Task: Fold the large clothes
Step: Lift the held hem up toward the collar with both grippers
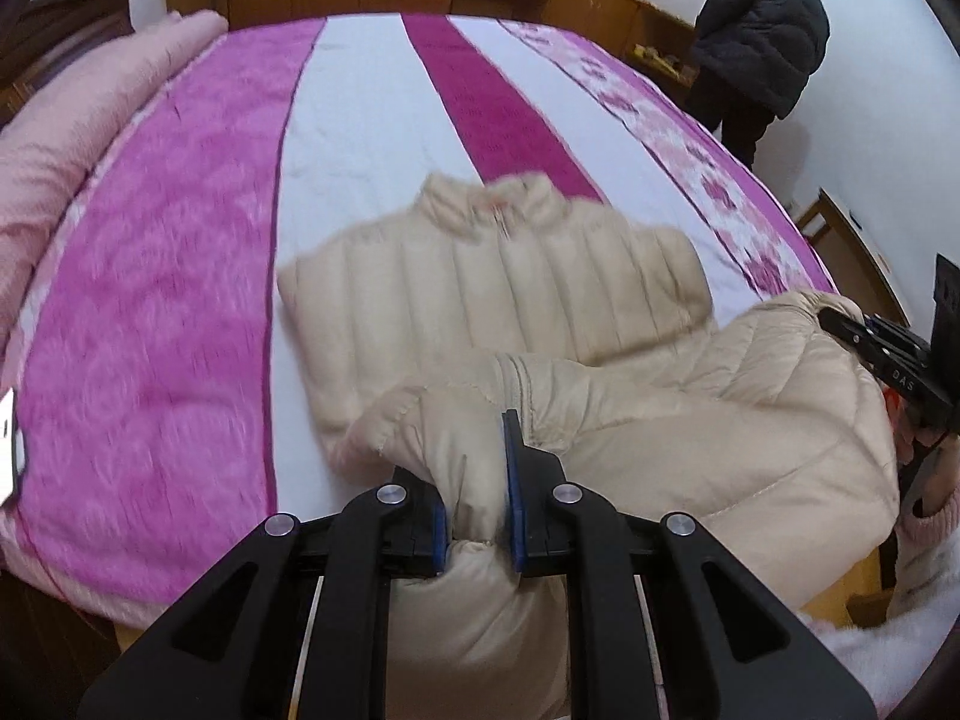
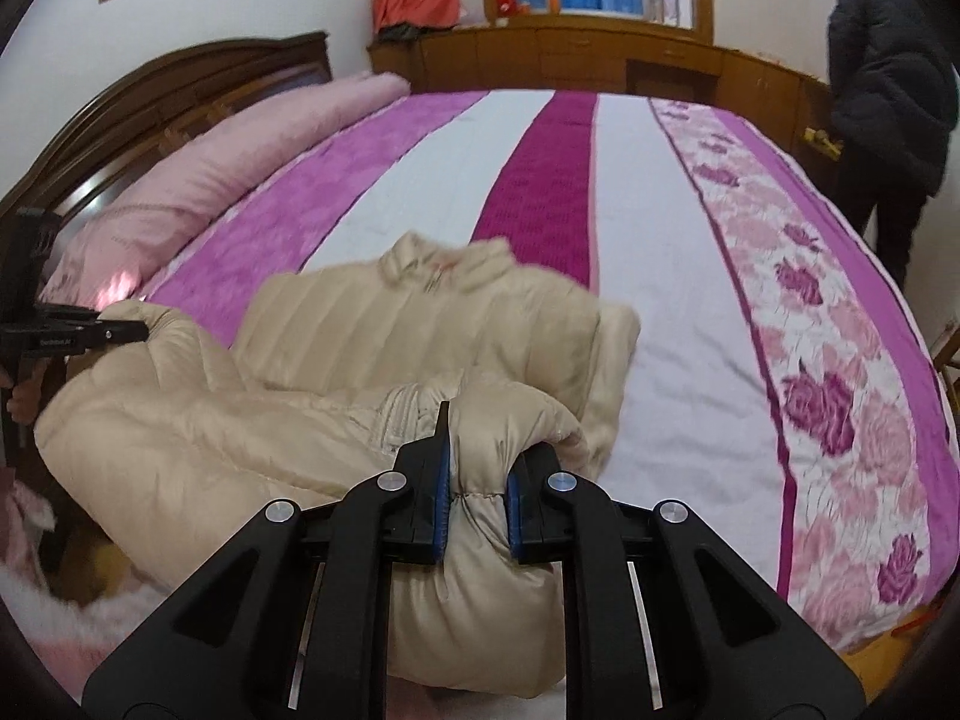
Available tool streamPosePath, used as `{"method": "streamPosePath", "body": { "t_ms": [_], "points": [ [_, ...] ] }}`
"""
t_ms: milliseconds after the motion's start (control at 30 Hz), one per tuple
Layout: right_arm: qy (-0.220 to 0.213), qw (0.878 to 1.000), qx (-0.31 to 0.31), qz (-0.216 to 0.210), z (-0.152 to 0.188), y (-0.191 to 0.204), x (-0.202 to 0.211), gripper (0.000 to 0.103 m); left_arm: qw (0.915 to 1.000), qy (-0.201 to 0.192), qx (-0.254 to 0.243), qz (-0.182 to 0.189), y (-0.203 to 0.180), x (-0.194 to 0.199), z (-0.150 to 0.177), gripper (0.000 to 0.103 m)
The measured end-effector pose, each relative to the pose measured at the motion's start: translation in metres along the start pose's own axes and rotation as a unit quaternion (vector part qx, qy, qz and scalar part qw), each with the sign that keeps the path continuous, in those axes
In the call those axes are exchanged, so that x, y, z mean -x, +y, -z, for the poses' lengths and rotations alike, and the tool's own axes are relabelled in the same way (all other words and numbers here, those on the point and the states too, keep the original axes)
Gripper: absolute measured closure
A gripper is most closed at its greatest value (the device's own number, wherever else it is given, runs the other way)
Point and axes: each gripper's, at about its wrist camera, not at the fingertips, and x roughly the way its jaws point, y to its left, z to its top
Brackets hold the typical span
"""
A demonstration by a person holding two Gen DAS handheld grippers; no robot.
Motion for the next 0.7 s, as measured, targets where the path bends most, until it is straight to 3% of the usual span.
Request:
{"method": "streamPosePath", "body": {
  "t_ms": [167, 333, 533, 700],
  "points": [
    [-0.026, 0.999, -0.017, 0.025, -0.026, -0.014, -0.024, 0.089, 0.9993, -0.031, 0.010, -0.020, 0.011, -0.017, -0.036, 0.088],
    [-0.031, 0.998, -0.029, 0.046, -0.043, -0.027, -0.060, 0.089, 0.9970, -0.048, 0.019, -0.058, 0.025, -0.059, -0.061, 0.088],
    [0.000, 0.996, -0.032, 0.084, -0.043, -0.040, -0.124, 0.087, 0.9950, -0.039, 0.021, -0.089, 0.032, -0.118, -0.067, 0.086],
    [0.032, 0.994, -0.046, 0.090, -0.033, -0.054, -0.162, 0.078, 0.9938, -0.018, 0.022, -0.107, 0.041, -0.159, -0.065, 0.085]
  ]
}}
